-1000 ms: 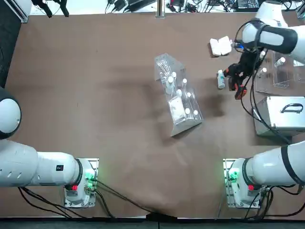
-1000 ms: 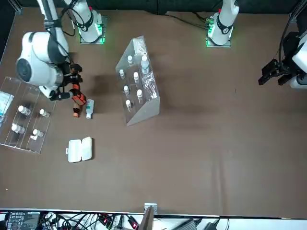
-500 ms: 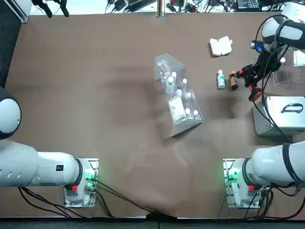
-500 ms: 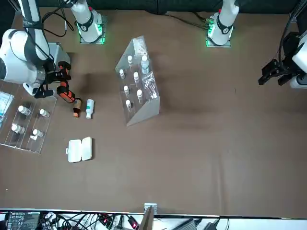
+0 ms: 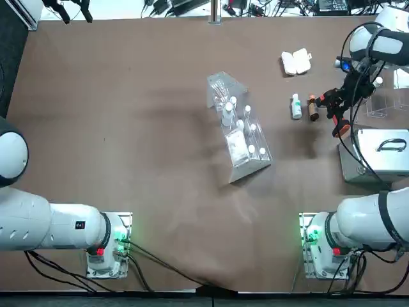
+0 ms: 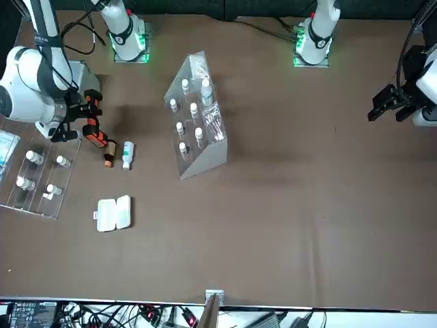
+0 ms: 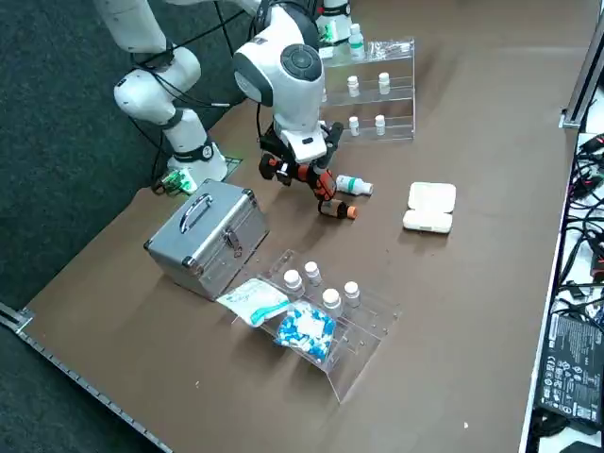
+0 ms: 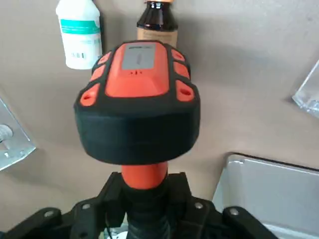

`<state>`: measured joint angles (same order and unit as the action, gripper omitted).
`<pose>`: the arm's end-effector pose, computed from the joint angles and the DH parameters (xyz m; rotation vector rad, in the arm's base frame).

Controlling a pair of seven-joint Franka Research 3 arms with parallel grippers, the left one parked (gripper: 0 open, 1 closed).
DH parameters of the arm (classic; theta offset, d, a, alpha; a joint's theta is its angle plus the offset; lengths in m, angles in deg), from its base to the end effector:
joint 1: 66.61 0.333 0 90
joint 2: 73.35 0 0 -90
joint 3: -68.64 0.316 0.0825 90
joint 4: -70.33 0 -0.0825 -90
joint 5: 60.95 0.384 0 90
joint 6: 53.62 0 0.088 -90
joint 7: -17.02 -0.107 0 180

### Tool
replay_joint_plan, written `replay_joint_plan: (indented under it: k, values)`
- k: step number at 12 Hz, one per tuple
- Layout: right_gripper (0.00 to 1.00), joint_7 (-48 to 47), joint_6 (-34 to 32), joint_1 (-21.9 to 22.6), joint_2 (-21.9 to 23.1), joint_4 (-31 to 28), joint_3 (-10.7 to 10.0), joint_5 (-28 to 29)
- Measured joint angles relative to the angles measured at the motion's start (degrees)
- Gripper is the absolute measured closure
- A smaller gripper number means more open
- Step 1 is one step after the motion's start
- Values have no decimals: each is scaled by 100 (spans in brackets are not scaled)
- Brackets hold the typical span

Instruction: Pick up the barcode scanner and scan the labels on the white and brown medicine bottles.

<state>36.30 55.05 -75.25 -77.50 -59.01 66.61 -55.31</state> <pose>0.4688 -0.0810 0.3040 -2.8898 -0.1413 0.5833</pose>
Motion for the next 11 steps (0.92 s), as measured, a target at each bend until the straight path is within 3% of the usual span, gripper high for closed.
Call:
replay_joint_plan:
  k: [11]
  values:
    - [58, -95, 245, -27, -159, 1, 4, 34]
